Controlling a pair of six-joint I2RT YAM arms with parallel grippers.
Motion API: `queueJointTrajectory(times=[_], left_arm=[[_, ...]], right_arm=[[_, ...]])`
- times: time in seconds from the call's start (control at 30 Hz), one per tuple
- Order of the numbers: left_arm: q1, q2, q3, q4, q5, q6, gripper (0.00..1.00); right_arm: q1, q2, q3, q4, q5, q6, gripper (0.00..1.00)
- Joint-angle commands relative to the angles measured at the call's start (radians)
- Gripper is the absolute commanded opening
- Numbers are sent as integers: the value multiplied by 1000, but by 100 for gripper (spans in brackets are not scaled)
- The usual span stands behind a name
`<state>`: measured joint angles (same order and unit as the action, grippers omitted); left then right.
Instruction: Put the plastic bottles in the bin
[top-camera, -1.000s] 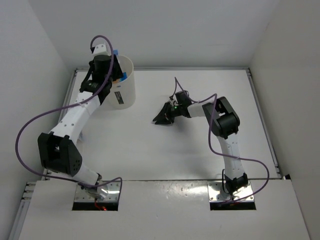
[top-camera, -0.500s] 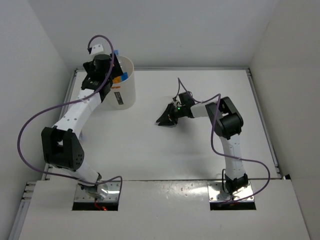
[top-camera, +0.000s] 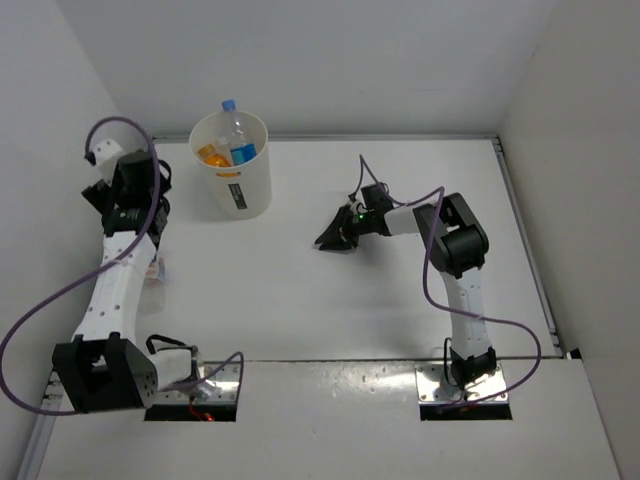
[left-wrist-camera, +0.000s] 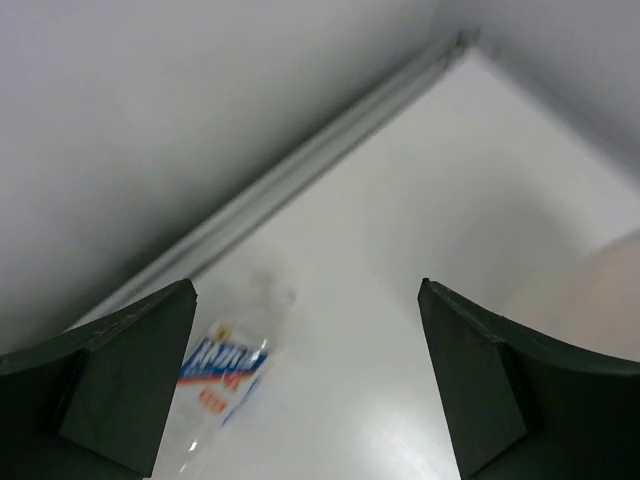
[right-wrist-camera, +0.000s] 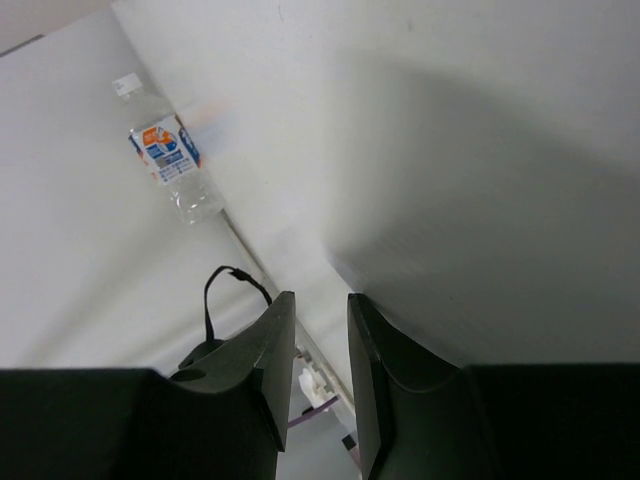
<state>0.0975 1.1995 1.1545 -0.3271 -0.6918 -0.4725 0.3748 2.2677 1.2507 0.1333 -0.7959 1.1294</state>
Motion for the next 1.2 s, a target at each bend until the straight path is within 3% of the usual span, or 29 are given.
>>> queueJointTrajectory(times=[0.0,0.23,0.53,0.63,0.7,0.97,1.07,1.17], left_arm=[[21,-23,-161,-159,115,15,100],[97,-89,-338,-190,227,74,100],[191,-25,-338,-167,250,65,100],[229,26,-381,-113,365,64,100],[241,58,-369,-113,302,51,100],[283,189,-349,-35,291,159,95],[283,203,-371,21,356,201,95],[283,226,-401,63,426,210,88]], right_arm=[[-22,47,-56,-55,40,21,29],[-22,67,-105,31,40,58,29],[-40,47,-149,23,12,44,29],[-40,38,-158,32,3,44,29],[-50,38,-158,32,-6,62,29],[-59,-4,-249,175,-52,167,29],[-59,-13,-258,184,-61,167,29],[-59,-13,-258,174,-62,167,29]])
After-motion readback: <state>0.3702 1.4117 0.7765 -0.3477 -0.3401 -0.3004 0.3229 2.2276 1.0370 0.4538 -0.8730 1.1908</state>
